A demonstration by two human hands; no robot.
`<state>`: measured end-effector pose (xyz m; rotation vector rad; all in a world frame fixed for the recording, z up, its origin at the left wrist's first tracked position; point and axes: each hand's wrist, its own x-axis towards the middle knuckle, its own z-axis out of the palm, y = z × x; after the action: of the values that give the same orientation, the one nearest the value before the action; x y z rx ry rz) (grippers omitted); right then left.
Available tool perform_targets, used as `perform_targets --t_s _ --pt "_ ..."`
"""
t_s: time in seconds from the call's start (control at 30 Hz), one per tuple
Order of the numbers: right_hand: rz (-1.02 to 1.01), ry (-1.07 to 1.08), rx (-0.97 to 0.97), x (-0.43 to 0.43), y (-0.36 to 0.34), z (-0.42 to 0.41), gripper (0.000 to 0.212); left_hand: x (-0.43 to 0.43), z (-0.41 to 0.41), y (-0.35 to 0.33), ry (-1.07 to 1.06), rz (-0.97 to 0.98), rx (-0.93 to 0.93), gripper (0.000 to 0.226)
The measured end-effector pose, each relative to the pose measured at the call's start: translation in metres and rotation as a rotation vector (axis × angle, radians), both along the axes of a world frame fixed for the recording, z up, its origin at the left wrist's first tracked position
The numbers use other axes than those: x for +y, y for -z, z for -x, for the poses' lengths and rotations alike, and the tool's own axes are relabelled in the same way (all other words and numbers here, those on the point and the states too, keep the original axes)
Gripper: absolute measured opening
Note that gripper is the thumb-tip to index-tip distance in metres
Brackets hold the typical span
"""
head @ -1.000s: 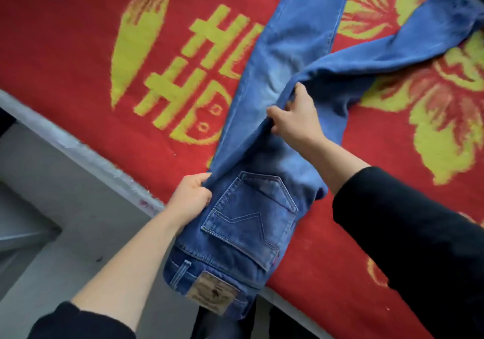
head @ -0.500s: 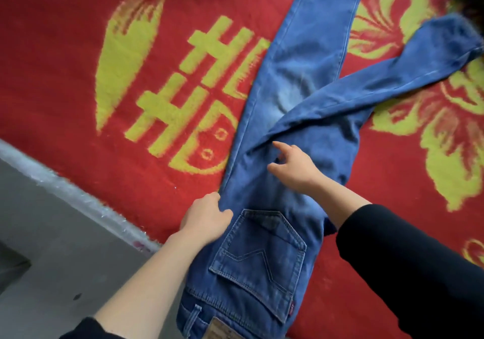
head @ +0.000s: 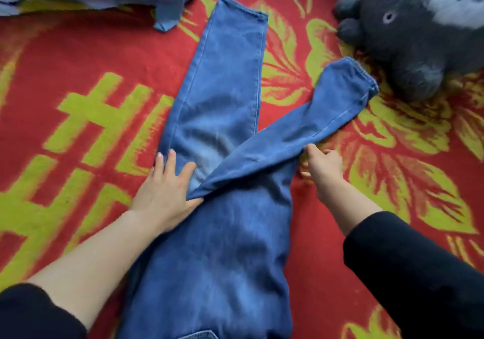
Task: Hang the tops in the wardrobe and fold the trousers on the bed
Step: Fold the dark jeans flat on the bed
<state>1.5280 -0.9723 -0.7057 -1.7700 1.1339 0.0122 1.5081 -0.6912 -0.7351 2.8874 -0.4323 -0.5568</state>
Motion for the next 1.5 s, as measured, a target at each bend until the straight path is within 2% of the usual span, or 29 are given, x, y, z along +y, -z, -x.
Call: perform_targets --t_s 0.1,0.17,0.23,0.33,0.37,0.4,0.47,0.53,0.57,0.7,0.77,0.83,0.93,1.03,1.2,1.3,1.4,1.5 --pt "-0.132 0.134 -0.121 -0.018 0.004 -0.029 0.019 -0.001 -0.009 0.007 0.007 -0.01 -0.001 0.091" --pt "-0.197 0.237 -0.195 -0.029 0.008 -0.05 0.009 0.003 -0.009 0.008 0.03 -0.012 -0.019 0.084" --pt "-0.209 0.3 -0.26 -0.033 0.008 -0.066 0.012 0.013 -0.013 0.007 0.039 0.042 -0.058 0.076" --pt "-0.177 0.323 -0.324 -0.036 0.005 -0.098 0.037 0.033 -0.033 0.013 0.031 0.196 -0.129 0.078" --pt "-0.166 0.307 -0.327 -0.036 0.003 -0.11 0.045 0.039 -0.043 0.018 -0.03 0.23 -0.153 0.077" --pt "-0.159 0.278 -0.331 -0.032 -0.003 -0.122 0.046 0.044 -0.057 0.024 -0.121 0.249 -0.178 0.076" --pt "-0.14 0.188 -0.331 -0.022 -0.014 -0.144 0.03 0.049 -0.093 0.034 -0.266 0.234 -0.218 0.079" --pt "-0.107 0.135 -0.306 -0.012 -0.02 -0.169 0.016 0.057 -0.128 0.041 -0.305 0.167 -0.205 0.083" --pt "-0.079 0.106 -0.297 -0.007 -0.022 -0.182 0.016 0.062 -0.142 0.045 -0.3 0.129 -0.2 0.083" --pt "0.132 0.003 -0.335 0.02 -0.033 -0.236 0.032 0.078 -0.162 0.052 -0.234 0.097 -0.254 0.077" --pt "0.221 -0.066 -0.401 0.043 -0.039 -0.261 0.054 0.079 -0.162 0.054 -0.239 0.125 -0.285 0.071" --pt "0.298 -0.232 -0.414 0.073 -0.039 -0.283 0.059 0.078 -0.164 0.054 -0.243 0.142 -0.3 0.067" --pt "0.388 -0.611 -0.182 0.117 -0.017 -0.305 0.051 0.08 -0.166 0.053 -0.238 0.148 -0.298 0.066" --pt "0.453 -0.868 0.062 0.134 0.016 -0.305 0.059 0.081 -0.165 0.054 -0.238 0.152 -0.302 0.065" --pt "0.602 -0.907 0.101 0.131 0.018 -0.311 0.065 0.081 -0.167 0.055 -0.229 0.147 -0.313 0.065" --pt "0.672 -0.907 0.101 0.135 0.01 -0.316 0.044 0.081 -0.166 0.054 -0.23 0.138 -0.314 0.064" --pt "0.592 -0.762 0.018 0.131 0.007 -0.327 0.029 0.081 -0.167 0.055 -0.23 0.136 -0.317 0.064" --pt "0.47 -0.815 0.004 0.129 0.015 -0.325 0.025 0.081 -0.168 0.056 -0.227 0.152 -0.32 0.065"
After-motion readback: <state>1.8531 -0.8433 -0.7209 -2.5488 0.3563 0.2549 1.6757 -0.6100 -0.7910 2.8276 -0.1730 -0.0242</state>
